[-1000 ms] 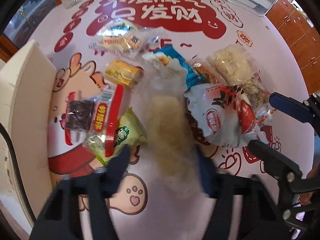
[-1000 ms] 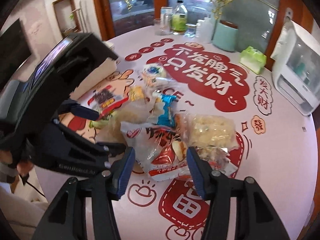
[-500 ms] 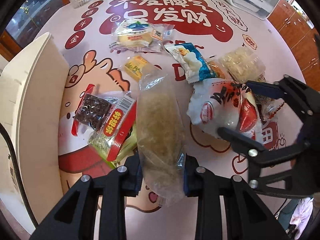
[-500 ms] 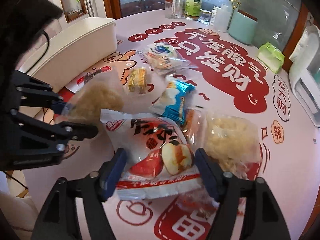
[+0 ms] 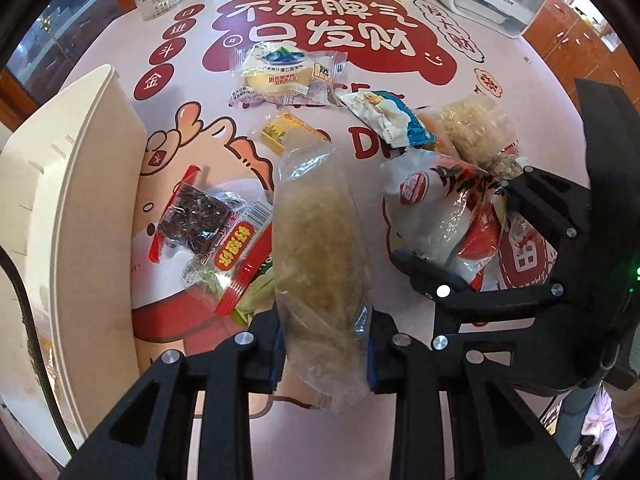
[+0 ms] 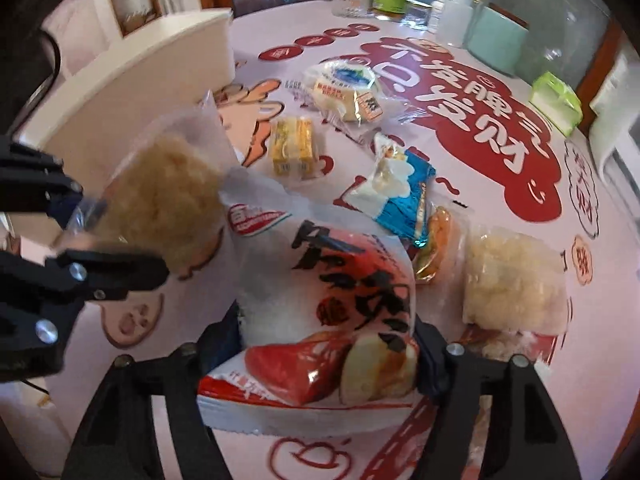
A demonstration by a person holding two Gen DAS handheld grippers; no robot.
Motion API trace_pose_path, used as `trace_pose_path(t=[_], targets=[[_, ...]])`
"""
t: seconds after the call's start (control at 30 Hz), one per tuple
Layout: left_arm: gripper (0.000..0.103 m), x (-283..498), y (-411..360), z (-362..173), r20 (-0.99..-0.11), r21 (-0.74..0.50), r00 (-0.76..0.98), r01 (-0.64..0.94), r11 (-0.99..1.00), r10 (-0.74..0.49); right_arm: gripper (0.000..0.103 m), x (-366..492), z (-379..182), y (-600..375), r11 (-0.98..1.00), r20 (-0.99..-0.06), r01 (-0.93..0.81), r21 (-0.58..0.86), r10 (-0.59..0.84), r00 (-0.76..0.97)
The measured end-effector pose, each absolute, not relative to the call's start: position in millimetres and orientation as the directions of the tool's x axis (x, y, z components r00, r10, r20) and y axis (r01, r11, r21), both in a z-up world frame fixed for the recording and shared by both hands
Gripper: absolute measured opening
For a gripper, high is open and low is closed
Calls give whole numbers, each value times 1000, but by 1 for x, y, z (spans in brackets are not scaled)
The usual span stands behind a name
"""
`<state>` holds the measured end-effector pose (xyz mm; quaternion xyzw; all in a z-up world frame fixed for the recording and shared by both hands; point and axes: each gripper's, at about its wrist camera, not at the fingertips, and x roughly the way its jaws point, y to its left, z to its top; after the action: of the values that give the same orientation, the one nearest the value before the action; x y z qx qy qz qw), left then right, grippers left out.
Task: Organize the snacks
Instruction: 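Grasp the clear bread bag with left tool while right tool grasps white-red bread bag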
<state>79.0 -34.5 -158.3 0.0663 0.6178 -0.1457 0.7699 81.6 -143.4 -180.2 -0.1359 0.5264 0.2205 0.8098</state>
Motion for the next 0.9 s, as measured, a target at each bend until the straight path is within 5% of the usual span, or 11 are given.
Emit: trace_pose_path(t=[0.9], targets=[[28, 62, 54, -52, -904, -60, 352, 456, 888, -242, 63, 21, -78, -85, 976, -855, -183, 117, 193, 481]])
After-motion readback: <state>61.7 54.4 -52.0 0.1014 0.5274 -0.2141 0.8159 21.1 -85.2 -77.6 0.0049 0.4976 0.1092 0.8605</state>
